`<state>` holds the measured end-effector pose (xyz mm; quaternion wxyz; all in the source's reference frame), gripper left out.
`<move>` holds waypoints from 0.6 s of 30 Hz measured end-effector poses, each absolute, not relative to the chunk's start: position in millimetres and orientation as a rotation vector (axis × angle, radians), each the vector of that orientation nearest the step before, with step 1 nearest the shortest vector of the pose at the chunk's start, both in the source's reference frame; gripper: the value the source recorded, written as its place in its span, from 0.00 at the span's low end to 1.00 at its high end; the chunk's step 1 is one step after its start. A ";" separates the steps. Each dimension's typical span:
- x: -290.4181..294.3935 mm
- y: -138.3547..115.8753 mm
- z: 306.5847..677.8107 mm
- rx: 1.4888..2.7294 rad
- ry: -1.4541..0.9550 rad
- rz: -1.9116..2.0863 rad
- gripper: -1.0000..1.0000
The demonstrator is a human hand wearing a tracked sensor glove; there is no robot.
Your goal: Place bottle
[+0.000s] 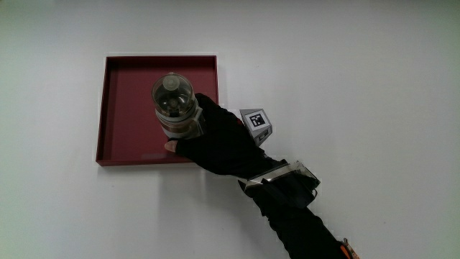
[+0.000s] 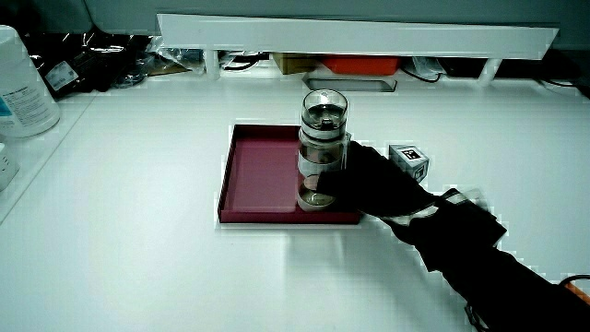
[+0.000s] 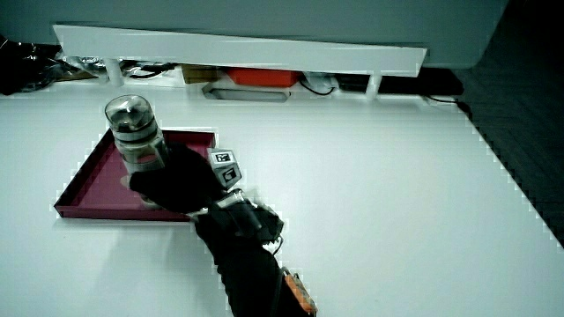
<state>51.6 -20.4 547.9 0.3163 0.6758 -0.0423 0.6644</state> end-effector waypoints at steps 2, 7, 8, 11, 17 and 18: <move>52.7 -21.3 547.5 1.767 -0.115 1.739 0.31; 65.2 -24.2 536.5 1.722 -0.146 1.817 0.17; 68.7 -24.7 534.3 1.733 -0.164 1.806 0.14; 75.7 -25.6 518.6 1.761 -0.216 1.787 0.06; 94.9 -31.3 495.5 1.716 -0.290 1.801 0.00; 98.2 -32.5 488.9 1.728 -0.298 1.778 0.00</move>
